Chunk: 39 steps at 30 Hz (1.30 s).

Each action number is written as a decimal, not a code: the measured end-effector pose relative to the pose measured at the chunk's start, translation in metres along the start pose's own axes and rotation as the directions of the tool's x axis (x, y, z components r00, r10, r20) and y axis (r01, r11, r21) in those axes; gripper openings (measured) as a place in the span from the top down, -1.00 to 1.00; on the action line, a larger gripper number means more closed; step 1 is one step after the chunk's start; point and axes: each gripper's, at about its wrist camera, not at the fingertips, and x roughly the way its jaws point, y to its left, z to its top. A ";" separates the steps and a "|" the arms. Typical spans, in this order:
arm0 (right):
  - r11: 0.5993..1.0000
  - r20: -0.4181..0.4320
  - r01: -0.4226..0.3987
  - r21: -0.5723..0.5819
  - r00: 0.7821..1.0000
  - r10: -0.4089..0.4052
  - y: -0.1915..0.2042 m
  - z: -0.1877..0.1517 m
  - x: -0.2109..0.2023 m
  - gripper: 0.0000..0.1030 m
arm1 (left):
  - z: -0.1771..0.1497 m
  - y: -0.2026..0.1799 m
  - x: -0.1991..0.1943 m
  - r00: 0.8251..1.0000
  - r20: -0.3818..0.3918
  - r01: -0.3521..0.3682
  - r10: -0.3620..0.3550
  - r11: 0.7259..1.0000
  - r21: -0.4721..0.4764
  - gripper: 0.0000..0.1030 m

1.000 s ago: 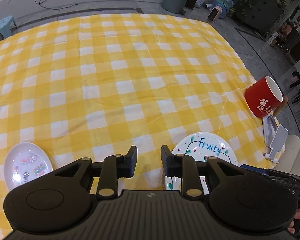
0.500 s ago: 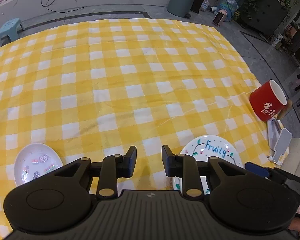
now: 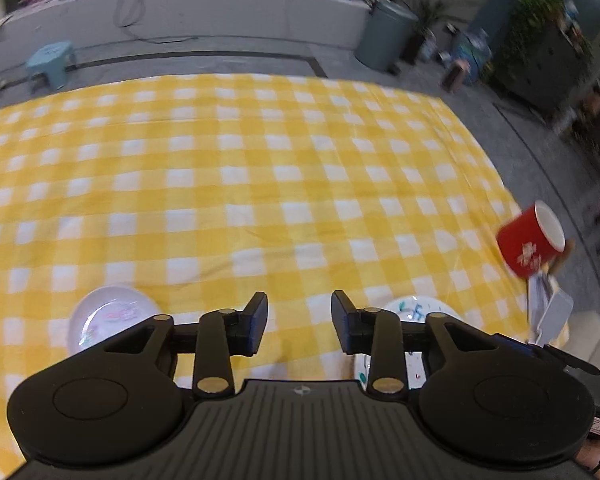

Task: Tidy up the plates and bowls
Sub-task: 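Move both grippers to the small sticker plate and grasp its rim, then carry the sticker plate with both grippers onto the Fruity plate and release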

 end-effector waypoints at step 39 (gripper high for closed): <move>0.885 -0.507 -0.305 -0.352 0.857 0.094 0.270 0.042 0.152 0.70 | -0.051 0.148 0.034 0.971 -0.125 -0.231 0.202 0.922 -0.311 0.80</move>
